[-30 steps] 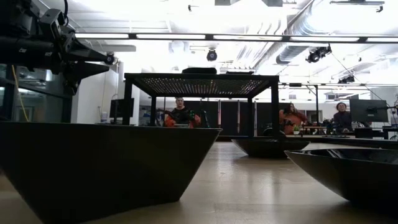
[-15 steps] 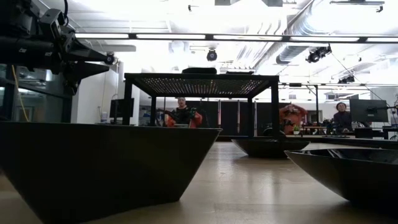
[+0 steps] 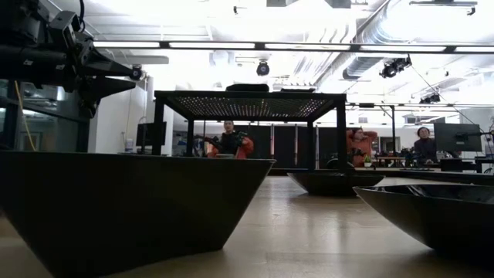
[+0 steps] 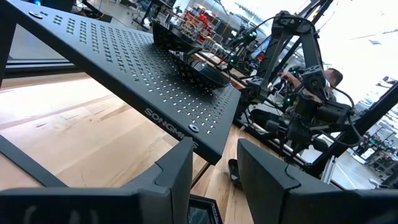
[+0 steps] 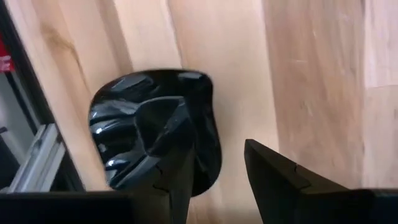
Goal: Pick & Place Mini shaped plates
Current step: Stack the black leaf-shaped plate on top of the other black leaf-shaped plate on the shelf
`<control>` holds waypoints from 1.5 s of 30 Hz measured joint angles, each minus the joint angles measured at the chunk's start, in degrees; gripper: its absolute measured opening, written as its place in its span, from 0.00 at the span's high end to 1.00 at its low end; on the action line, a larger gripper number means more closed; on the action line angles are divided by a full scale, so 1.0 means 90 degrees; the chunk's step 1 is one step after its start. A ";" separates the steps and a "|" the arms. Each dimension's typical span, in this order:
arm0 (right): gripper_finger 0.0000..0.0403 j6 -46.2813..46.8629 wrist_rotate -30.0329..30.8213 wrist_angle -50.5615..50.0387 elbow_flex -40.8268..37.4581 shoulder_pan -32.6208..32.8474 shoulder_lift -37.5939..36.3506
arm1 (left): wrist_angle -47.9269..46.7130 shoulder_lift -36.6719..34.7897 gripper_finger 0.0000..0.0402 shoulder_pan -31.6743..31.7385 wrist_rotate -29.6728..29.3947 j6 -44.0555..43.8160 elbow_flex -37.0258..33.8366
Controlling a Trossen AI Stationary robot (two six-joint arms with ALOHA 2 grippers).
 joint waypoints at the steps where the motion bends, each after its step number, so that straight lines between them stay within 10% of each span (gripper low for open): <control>1: 0.66 0.0011 0.0042 0.0062 0.0000 -0.0001 0.0030 | 0.0000 0.0000 0.69 0.0002 -0.0001 0.0000 0.0000; 20: 0.67 -0.0033 0.0041 0.0485 0.0000 -0.0009 0.0494 | 0.0000 0.0002 0.69 0.0002 -0.0001 -0.0001 0.0000; 34: 0.98 0.0159 -0.0040 0.0498 0.0000 -0.0049 0.0492 | 0.0000 0.0000 0.69 0.0000 0.0001 0.0000 0.0000; 45: 1.00 0.0467 -0.0080 0.0747 0.0000 -0.0376 0.0453 | 0.0000 0.0000 0.69 0.0000 -0.0001 -0.0002 0.0000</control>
